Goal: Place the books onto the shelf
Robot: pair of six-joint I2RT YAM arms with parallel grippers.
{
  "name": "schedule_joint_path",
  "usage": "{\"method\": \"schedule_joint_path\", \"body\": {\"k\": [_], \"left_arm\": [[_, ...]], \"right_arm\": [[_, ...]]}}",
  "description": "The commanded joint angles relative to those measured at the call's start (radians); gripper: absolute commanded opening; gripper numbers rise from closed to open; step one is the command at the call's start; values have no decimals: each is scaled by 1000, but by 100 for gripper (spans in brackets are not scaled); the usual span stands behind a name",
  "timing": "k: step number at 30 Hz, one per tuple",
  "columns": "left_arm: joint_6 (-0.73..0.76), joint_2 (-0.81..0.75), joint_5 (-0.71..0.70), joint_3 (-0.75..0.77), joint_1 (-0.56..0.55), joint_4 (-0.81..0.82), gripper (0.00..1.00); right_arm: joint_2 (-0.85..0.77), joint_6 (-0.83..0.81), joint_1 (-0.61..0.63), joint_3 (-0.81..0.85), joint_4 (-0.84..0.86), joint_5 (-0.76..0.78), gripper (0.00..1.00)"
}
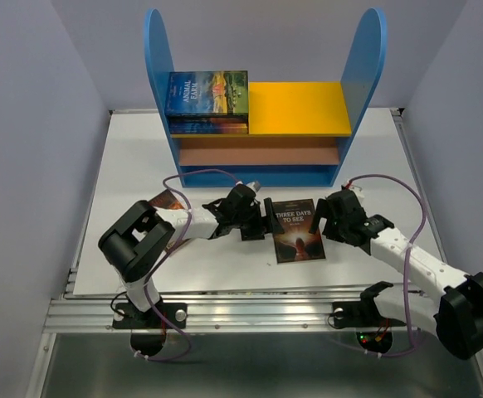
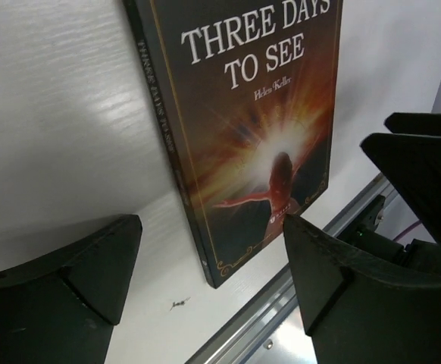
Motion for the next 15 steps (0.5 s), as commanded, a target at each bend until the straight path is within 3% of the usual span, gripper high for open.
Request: {"method": "schedule_joint_path", "body": {"k": [1,7,10,15], "left_arm": [[-24,52,41,57,-13,90,85],[-55,98,-17,69,-24,64,50],[-62,107,-68,86,-29,14,39],[-75,119,-117,128,-36,-62,31]], "right_arm": [[55,17,-89,-48,188,-142,100],[160,9,-141,-119,310,-357,99],[184,17,-150,-143,353,-427,91],[163,37,-150,-136,388,-539,77]]}}
